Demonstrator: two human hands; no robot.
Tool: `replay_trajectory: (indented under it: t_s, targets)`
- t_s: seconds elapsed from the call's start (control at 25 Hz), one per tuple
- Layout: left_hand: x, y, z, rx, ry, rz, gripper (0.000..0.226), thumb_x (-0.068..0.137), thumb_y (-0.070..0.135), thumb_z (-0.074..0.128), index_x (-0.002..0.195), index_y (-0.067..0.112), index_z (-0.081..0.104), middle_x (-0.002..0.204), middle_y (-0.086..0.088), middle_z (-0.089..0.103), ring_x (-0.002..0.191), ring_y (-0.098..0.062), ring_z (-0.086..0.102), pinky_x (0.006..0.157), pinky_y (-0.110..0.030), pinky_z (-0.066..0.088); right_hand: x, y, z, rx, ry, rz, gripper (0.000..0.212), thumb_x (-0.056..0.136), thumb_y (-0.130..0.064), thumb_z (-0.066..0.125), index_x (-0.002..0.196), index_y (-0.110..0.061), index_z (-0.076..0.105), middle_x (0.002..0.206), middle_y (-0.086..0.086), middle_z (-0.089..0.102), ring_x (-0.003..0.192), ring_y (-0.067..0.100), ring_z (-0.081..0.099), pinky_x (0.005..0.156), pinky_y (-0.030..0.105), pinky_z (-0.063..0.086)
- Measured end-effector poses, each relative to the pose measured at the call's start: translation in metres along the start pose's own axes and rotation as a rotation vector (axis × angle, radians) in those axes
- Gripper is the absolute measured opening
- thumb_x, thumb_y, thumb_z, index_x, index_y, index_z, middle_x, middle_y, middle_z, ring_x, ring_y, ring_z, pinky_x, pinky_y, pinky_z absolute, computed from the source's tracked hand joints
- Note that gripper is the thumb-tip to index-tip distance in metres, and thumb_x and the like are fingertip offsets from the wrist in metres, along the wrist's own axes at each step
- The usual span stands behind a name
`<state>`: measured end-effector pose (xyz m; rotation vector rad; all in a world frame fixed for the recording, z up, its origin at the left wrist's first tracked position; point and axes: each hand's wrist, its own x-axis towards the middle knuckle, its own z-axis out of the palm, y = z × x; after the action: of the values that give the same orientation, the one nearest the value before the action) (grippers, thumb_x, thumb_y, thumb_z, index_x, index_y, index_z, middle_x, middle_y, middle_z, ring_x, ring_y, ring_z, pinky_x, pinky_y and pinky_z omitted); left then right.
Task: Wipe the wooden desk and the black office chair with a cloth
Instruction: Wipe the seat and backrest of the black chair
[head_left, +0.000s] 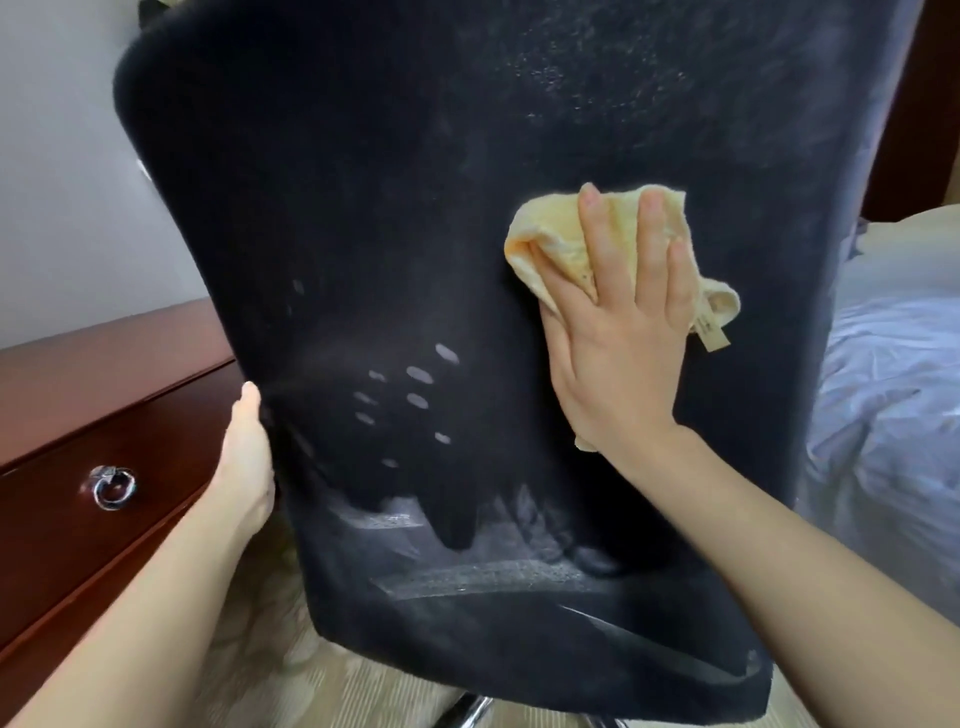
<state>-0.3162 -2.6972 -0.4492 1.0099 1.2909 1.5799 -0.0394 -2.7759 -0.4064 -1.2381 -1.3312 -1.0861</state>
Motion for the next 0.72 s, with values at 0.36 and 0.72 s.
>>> replay_trajectory:
  t_s: [0.36, 0.72]
  targets:
    - [0.023, -0.003, -0.018, 0.002, -0.046, -0.076, 0.065, 0.096, 0.060, 0.018, 0.147, 0.021, 0.032, 0.153, 0.002, 0.032, 0.143, -0.023, 0.024, 0.118, -0.044, 0.012, 0.000, 0.002, 0.008, -0.034, 0.042, -0.110, 0.027, 0.097, -0.025, 0.048, 0.118, -0.031, 0.064, 0.149, 0.001, 0.035, 0.140, 0.034, 0.022, 0.113, 0.048, 0.020]
    - [-0.001, -0.007, -0.031, 0.207, -0.135, -0.024, 0.063, 0.096, 0.061, 0.017, 0.142, 0.025, 0.039, 0.146, -0.002, 0.042, 0.136, -0.029, 0.036, 0.114, -0.052, 0.023, -0.016, 0.020, 0.004, 0.078, -0.016, 0.264, 0.038, 0.099, -0.024, 0.040, 0.135, -0.027, 0.050, 0.156, 0.005, 0.019, 0.143, 0.039, 0.010, 0.114, 0.047, 0.011]
